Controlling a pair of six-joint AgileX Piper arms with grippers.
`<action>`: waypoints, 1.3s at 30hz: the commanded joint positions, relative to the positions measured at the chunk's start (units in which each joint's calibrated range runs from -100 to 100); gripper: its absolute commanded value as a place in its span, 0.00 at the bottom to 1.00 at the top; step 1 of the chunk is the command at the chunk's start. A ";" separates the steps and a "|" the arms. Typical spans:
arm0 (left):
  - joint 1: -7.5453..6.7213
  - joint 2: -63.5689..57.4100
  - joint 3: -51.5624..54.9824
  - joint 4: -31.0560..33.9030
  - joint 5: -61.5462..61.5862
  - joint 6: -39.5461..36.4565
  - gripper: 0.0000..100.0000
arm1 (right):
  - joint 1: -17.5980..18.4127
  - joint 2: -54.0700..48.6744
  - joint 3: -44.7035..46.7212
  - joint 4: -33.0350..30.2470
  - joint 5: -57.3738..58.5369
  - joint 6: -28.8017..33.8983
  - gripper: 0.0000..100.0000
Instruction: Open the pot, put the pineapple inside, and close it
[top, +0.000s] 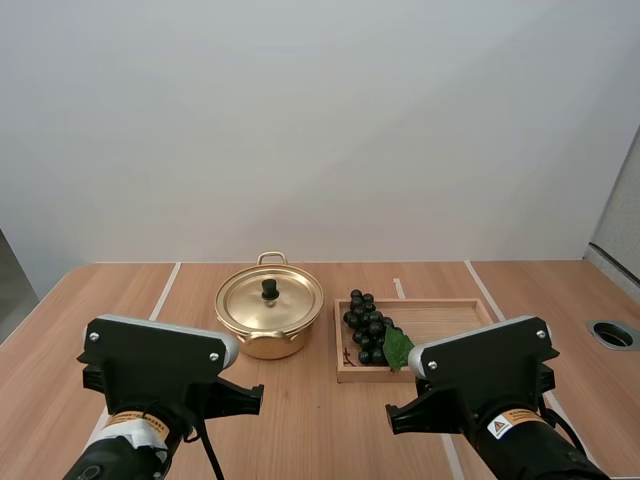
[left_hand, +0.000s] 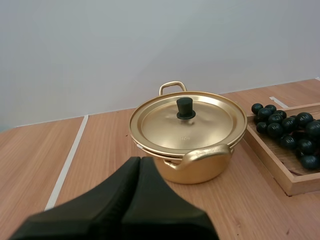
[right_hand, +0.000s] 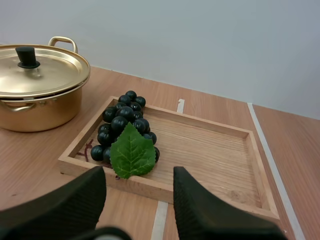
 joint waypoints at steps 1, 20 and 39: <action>0.02 -0.16 0.11 -0.79 -1.57 -0.23 0.00 | 0.56 0.53 0.00 -0.80 -1.33 -0.65 0.60; 2.14 -0.16 0.11 3.10 -0.03 -0.82 0.00 | 1.57 0.53 0.00 -7.49 -5.98 18.68 0.00; 2.20 -0.16 0.11 3.10 -2.65 -7.32 0.00 | 1.49 0.53 0.00 -13.77 -7.02 20.51 0.00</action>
